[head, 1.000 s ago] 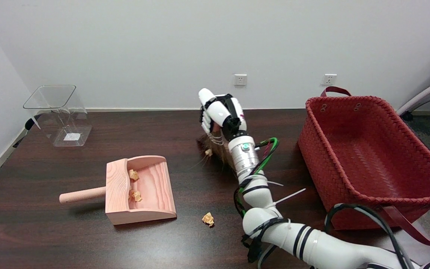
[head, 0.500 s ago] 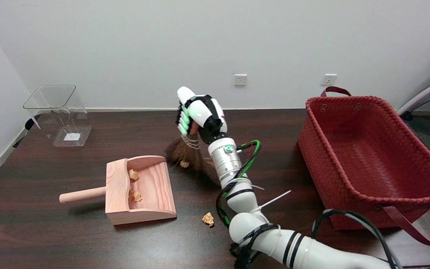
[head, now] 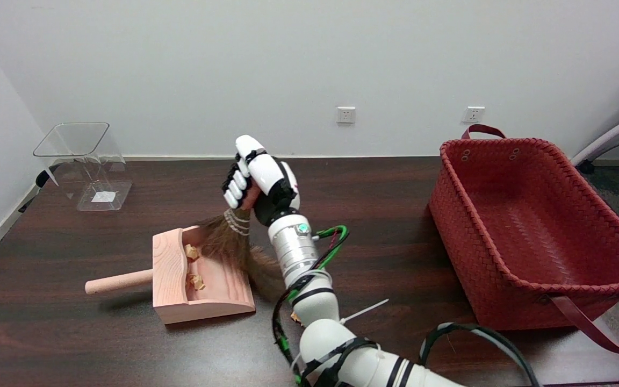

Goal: Use the broom to sweep the yellow paper into the dustpan.

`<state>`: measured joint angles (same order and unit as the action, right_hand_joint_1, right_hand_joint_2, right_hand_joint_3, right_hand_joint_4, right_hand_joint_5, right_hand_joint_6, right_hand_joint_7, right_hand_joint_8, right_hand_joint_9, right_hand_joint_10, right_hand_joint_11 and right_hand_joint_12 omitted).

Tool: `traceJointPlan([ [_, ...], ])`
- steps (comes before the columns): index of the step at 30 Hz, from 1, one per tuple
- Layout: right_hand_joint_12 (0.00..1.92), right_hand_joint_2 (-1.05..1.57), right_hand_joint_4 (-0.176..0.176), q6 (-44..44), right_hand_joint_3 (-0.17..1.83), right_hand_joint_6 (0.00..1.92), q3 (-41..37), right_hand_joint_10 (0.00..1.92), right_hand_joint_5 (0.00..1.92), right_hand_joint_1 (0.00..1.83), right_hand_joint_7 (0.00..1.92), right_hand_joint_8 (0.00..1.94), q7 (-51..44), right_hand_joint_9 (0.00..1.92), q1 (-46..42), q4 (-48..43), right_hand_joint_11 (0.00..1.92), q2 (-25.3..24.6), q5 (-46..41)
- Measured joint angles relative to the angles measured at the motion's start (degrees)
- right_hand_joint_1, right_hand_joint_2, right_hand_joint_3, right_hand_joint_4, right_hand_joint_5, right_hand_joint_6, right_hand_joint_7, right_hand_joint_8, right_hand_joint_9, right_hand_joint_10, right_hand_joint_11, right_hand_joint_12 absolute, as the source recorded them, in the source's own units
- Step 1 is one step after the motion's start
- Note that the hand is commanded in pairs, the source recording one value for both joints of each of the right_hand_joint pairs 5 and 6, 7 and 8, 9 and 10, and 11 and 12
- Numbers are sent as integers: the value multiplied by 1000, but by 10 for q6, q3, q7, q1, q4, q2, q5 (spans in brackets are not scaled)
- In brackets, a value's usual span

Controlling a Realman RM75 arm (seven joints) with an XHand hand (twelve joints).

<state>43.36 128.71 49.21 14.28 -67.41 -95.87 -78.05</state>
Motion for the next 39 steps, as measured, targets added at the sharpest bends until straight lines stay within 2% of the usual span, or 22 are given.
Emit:
traceJointPlan([
  [9,1920,1571,0,-9,361,1920,4,1920,1920,758,1920,1920,-7,1920,-5,-28,1920,-32,-55],
  [17,1920,1571,0,6,261,1920,3,1920,1920,825,1920,1920,-54,1920,-2,-48,1920,-43,-63],
  [31,1920,1571,0,83,413,1920,1,1920,1920,931,1920,1920,-316,1920,-12,-157,1920,-24,-60],
  [39,1920,1571,0,122,463,1920,1,1920,1920,941,1920,1920,-419,1920,-36,-236,1920,0,-62],
])
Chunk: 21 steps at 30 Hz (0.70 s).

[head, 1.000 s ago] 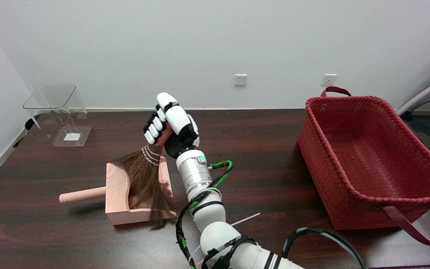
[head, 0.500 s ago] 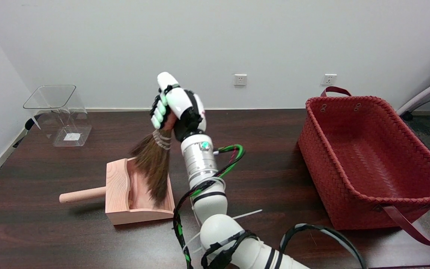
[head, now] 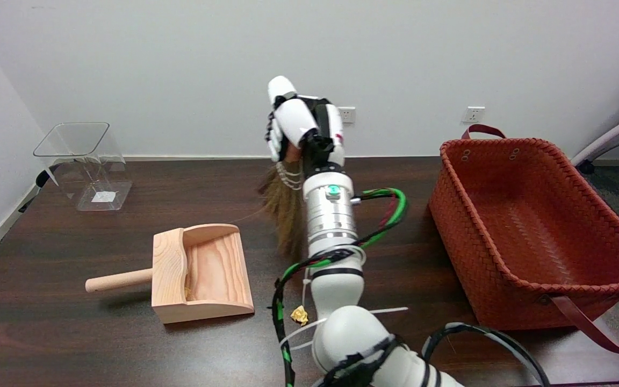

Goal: Use the broom to sweep the yellow paper into the dustpan.

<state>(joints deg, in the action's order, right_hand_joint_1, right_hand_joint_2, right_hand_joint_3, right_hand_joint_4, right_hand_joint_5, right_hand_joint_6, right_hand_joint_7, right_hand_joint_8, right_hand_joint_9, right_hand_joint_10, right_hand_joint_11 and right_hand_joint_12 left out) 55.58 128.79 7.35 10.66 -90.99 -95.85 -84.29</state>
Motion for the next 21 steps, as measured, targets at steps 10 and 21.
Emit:
traceJointPlan([
  [10,1920,1571,0,50,502,1920,10,1920,1920,966,1920,1920,-78,1920,-50,-85,1920,26,-5],
  [21,1920,1571,0,157,543,1920,63,1920,1920,982,1920,1920,-143,1920,-88,-123,1920,31,29],
])
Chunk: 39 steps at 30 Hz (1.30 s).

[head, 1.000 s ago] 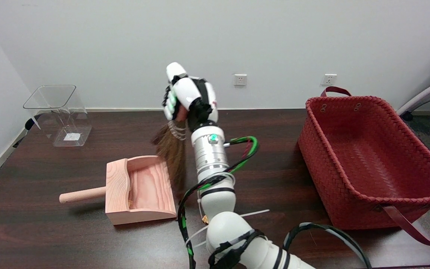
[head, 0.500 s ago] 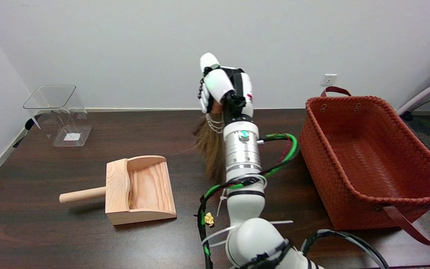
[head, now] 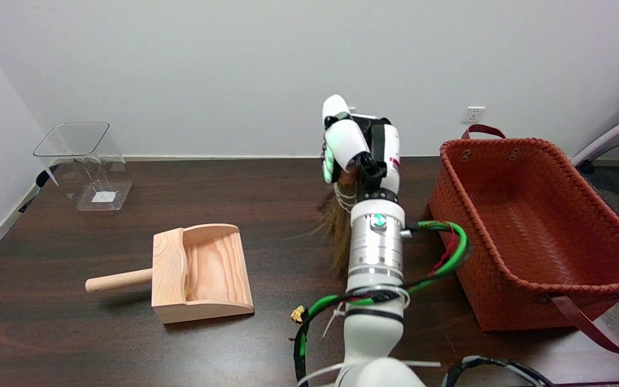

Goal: Use the broom to sweep the yellow paper into the dustpan.

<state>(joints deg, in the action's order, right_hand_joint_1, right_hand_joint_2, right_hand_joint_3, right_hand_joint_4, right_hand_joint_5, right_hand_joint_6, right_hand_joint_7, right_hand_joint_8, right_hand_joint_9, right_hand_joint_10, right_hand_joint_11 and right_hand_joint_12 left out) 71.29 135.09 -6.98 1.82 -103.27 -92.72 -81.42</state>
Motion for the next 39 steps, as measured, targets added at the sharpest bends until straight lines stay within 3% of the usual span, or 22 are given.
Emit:
traceJointPlan([
  [14,1920,1571,0,141,597,1920,77,1920,1920,988,1920,1920,-44,1920,-31,42,1920,-42,74],
  [29,1920,1571,0,257,595,1920,88,1920,1920,977,1920,1920,-25,1920,-38,224,1920,-118,156],
  [39,1920,1571,0,297,534,1920,70,1920,1920,965,1920,1920,3,1920,9,367,1920,-149,169],
])
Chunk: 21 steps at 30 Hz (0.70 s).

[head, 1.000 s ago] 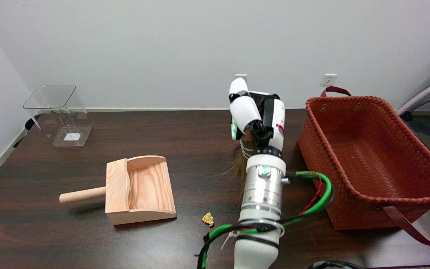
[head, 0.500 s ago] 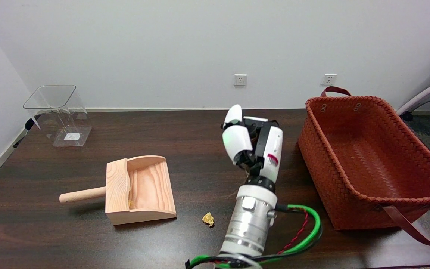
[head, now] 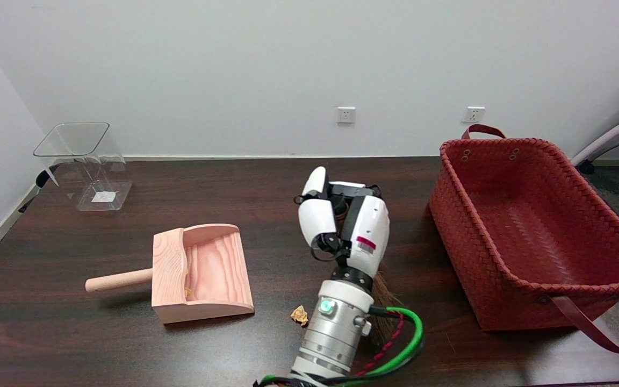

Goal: Use the broom to sweep the yellow paper into the dustpan.

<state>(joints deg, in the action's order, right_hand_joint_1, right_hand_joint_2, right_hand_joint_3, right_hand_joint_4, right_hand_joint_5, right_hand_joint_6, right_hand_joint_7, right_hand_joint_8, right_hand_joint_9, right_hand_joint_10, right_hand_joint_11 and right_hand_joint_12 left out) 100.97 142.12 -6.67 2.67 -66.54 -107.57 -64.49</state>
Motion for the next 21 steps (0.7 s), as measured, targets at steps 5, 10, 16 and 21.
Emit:
traceJointPlan([
  [5,1920,1571,0,11,507,1920,-6,1920,1920,955,1920,1920,17,1920,38,56,1920,-11,-17],
  [10,1920,1571,0,17,480,1920,-10,1920,1920,953,1920,1920,27,1920,75,99,1920,-24,-39],
  [16,1920,1571,0,23,455,1920,-13,1920,1920,957,1920,1920,32,1920,104,137,1920,-38,-62],
  [21,1920,1571,0,28,443,1920,-13,1920,1920,961,1920,1920,34,1920,117,155,1920,-50,-89],
])
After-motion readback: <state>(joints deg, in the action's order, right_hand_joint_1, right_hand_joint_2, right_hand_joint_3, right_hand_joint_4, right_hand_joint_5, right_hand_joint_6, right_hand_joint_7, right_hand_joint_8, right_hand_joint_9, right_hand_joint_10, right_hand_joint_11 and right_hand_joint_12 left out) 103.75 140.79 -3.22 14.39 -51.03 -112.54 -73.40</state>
